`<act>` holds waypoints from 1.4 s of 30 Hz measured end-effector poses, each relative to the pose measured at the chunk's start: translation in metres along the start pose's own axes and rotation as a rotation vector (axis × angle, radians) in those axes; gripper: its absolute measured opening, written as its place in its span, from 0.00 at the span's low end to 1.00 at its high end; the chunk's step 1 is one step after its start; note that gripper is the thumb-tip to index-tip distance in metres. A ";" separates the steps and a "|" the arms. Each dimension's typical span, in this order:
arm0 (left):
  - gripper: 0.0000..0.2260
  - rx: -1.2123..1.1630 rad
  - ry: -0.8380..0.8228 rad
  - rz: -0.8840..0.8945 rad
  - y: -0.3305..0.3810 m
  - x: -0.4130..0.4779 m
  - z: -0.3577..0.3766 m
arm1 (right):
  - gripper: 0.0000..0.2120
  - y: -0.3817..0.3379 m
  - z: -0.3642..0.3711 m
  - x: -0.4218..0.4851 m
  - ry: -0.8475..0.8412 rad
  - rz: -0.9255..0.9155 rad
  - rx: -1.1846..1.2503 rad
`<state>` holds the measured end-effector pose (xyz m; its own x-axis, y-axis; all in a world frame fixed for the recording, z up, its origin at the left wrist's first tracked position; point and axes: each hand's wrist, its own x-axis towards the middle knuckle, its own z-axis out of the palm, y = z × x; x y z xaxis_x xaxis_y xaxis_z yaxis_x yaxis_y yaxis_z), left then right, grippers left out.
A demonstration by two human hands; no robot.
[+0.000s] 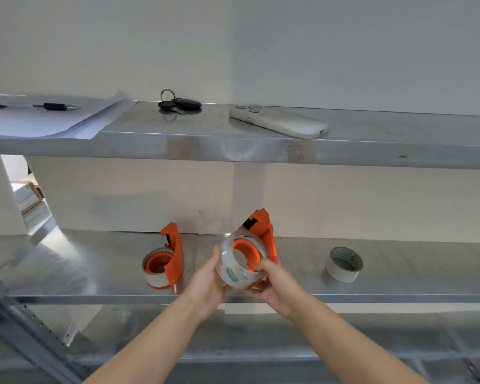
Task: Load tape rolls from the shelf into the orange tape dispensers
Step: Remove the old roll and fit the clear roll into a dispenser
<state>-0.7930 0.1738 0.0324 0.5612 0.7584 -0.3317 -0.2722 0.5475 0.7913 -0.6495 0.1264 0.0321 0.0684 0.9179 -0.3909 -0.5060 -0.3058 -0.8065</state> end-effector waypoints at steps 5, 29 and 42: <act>0.24 -0.064 -0.030 -0.024 0.003 -0.001 0.000 | 0.23 0.004 -0.006 0.002 -0.017 0.047 -0.023; 0.18 0.514 0.051 0.271 0.011 -0.025 0.011 | 0.03 -0.104 0.047 0.002 -0.122 -0.512 -0.975; 0.15 0.528 -0.014 0.204 0.008 -0.041 0.013 | 0.02 -0.143 -0.002 0.031 0.154 -0.203 -0.624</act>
<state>-0.8078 0.1422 0.0590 0.5492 0.8236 -0.1415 0.0498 0.1368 0.9893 -0.5734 0.1984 0.1344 0.2545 0.9403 -0.2261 0.1179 -0.2622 -0.9578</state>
